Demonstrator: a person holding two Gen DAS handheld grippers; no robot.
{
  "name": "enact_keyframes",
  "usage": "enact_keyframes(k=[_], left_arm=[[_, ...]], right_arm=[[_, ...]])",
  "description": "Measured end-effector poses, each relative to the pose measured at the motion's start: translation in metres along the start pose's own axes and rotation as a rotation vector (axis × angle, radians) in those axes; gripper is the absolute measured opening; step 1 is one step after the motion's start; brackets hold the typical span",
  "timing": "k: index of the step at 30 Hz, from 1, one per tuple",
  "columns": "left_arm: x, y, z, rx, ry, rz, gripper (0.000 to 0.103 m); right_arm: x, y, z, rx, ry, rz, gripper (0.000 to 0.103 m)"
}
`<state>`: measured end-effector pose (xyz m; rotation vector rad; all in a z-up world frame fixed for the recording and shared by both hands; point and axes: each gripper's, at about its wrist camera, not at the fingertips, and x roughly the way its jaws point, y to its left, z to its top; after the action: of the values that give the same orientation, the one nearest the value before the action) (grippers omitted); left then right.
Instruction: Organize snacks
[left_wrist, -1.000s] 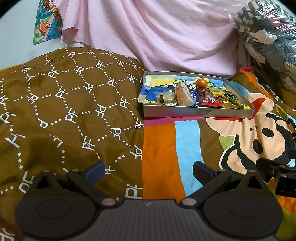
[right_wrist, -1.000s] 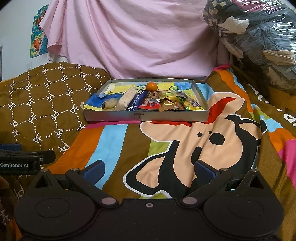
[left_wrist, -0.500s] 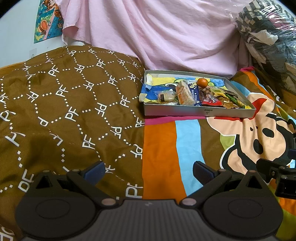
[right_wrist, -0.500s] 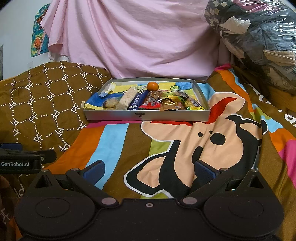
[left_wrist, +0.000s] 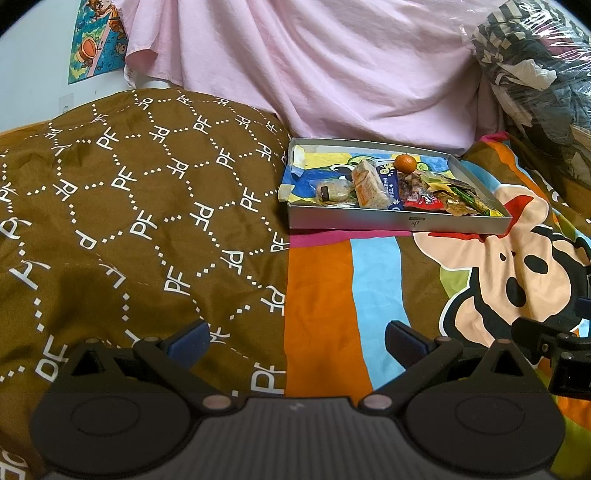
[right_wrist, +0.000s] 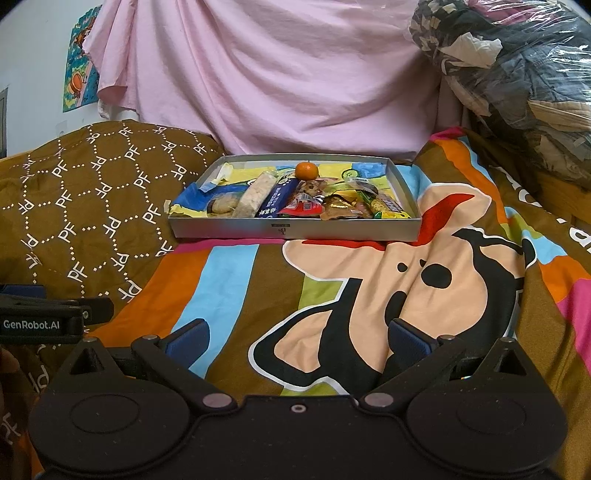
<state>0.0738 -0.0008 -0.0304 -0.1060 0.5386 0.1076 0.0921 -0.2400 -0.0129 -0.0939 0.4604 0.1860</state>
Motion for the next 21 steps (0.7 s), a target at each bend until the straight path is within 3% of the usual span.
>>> enact_keyframes(k=[21], left_arm=[[0.0005, -0.0021, 0.0001, 0.017, 0.01, 0.002, 0.103]], right_arm=[[-0.0012, 0.0042, -0.0041, -0.005, 0.003, 0.001, 0.102]])
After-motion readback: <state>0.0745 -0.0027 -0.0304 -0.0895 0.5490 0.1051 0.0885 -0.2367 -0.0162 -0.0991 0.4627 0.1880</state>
